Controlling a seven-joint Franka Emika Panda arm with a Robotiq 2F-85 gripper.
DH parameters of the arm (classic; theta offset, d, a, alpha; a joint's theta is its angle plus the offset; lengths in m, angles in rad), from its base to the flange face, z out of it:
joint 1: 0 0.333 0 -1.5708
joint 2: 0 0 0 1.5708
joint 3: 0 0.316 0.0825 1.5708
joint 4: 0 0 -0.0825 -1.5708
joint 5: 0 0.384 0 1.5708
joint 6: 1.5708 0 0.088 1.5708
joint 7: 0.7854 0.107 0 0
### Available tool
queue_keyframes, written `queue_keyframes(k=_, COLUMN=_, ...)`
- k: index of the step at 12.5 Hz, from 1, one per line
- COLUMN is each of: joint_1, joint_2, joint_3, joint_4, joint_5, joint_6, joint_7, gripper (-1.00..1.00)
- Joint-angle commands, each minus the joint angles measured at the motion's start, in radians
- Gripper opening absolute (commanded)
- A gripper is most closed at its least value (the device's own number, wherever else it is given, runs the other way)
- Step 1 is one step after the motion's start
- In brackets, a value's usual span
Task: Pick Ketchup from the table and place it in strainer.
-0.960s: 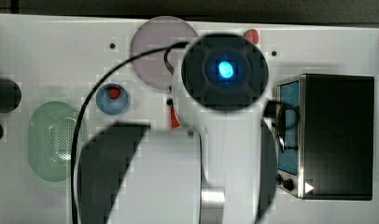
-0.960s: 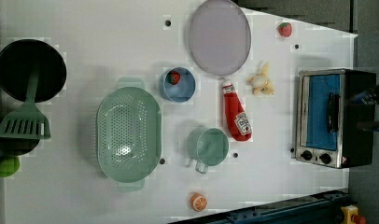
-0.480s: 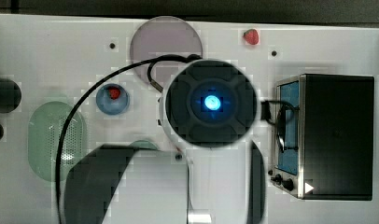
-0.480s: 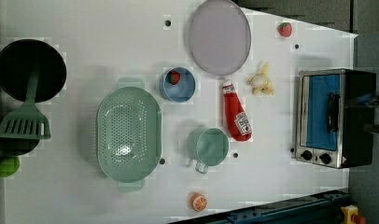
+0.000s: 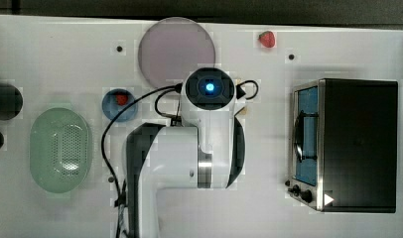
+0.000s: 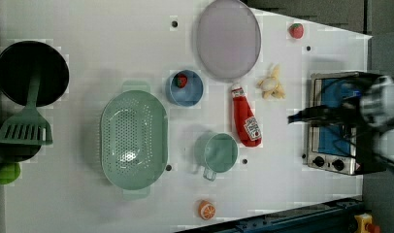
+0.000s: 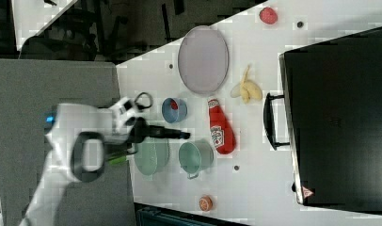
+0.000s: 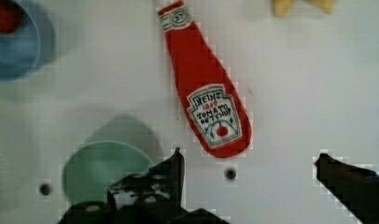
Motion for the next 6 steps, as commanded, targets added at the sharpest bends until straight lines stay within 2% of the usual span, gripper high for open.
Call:
queue_keyframes(k=1, joint_1=0.005, joint_2=-0.043, joint_3=-0.008, joint_4=-0.077, joint_5=0.007, joint_6=0.16, joint_7=-0.267, gripper=1.0)
queue_keyframes(k=6, joint_1=0.013, joint_2=0.034, joint_3=0.005, joint_4=-0.22, joint_5=0.005, joint_6=0.404, joint_7=-0.267, gripper=1.0)
